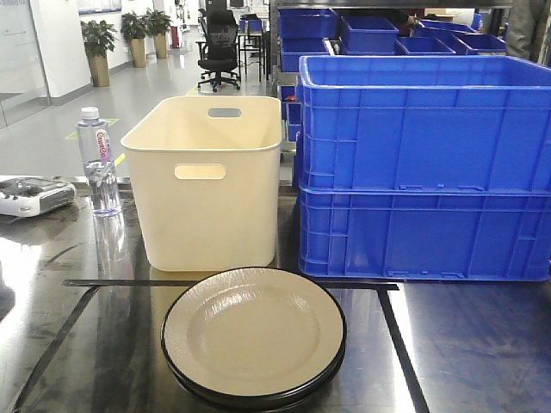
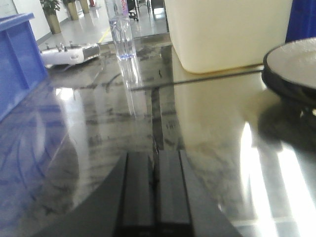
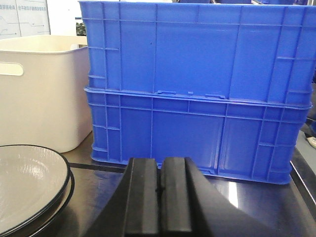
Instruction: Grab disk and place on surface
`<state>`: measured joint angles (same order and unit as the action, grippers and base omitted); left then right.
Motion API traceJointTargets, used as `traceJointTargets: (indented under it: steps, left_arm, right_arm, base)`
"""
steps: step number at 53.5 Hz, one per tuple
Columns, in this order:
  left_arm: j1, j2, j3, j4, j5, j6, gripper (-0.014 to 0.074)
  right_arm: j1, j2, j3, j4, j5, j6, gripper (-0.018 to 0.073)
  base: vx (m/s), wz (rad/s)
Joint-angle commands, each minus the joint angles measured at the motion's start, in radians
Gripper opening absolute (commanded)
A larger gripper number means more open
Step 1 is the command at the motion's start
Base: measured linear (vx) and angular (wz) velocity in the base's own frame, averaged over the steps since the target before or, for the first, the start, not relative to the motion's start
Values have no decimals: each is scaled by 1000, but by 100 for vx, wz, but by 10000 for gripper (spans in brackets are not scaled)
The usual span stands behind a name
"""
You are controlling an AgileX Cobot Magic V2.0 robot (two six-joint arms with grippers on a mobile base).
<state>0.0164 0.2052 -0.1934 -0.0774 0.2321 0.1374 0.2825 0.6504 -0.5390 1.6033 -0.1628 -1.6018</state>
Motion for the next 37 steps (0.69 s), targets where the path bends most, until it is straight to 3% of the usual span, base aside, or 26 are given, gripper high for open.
traceJointTargets:
  steps: [1, 8, 11, 37]
  left_arm:
    - [-3, -77, 53, -22, -84, -13, -2]
    - [-3, -215, 185, -21, -131, -12, -2]
    - [-3, -237, 243, -22, -204, -13, -2]
    - [-3, -230, 234, -3, -197, -9, -2]
  right_arm:
    - [0, -2, -29, -14, 8, -4, -13]
    - [0, -2, -29, -14, 8, -4, -13]
    - [0, -2, -29, -14, 8, -4, -13]
    - [0, -2, -29, -14, 8, -4, -9]
  base:
    - [0, 0]
    - [0, 0]
    - [0, 0]
    - [0, 0]
